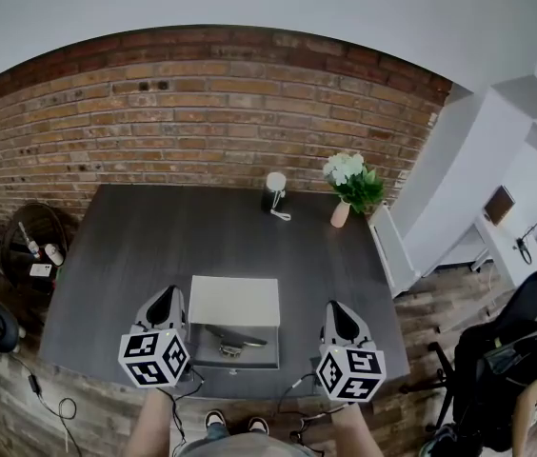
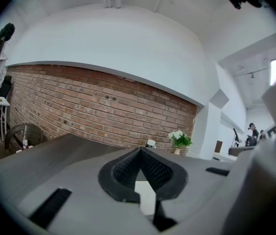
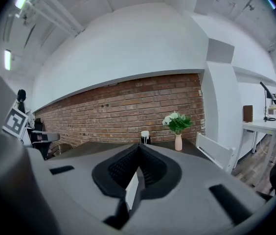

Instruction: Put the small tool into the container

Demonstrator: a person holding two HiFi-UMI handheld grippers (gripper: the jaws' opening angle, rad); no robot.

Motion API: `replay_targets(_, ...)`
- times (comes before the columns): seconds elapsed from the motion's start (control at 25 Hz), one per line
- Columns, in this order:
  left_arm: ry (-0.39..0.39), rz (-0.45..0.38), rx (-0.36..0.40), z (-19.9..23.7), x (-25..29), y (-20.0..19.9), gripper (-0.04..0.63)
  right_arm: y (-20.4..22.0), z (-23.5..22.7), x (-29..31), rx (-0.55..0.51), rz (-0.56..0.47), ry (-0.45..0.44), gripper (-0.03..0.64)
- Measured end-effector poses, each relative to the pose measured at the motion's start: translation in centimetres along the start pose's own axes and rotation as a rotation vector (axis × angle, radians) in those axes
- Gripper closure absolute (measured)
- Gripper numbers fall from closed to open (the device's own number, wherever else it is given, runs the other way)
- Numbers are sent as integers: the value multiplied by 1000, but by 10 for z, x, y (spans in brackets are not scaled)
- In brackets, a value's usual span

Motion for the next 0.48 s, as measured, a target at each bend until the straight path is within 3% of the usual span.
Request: replay_targets(0.48, 1, 7, -5, 5, -1, 2, 601, 3, 4, -1, 3, 3, 9, 616)
Point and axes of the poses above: the fingertips, and each gripper's own axes: x forward along the fingers, z to its left, y out of its underside, the point moved 8 cm from there along -x, backward along the fingers, and after that the axes turned 13 degrees about y, right-handed, at the moved point
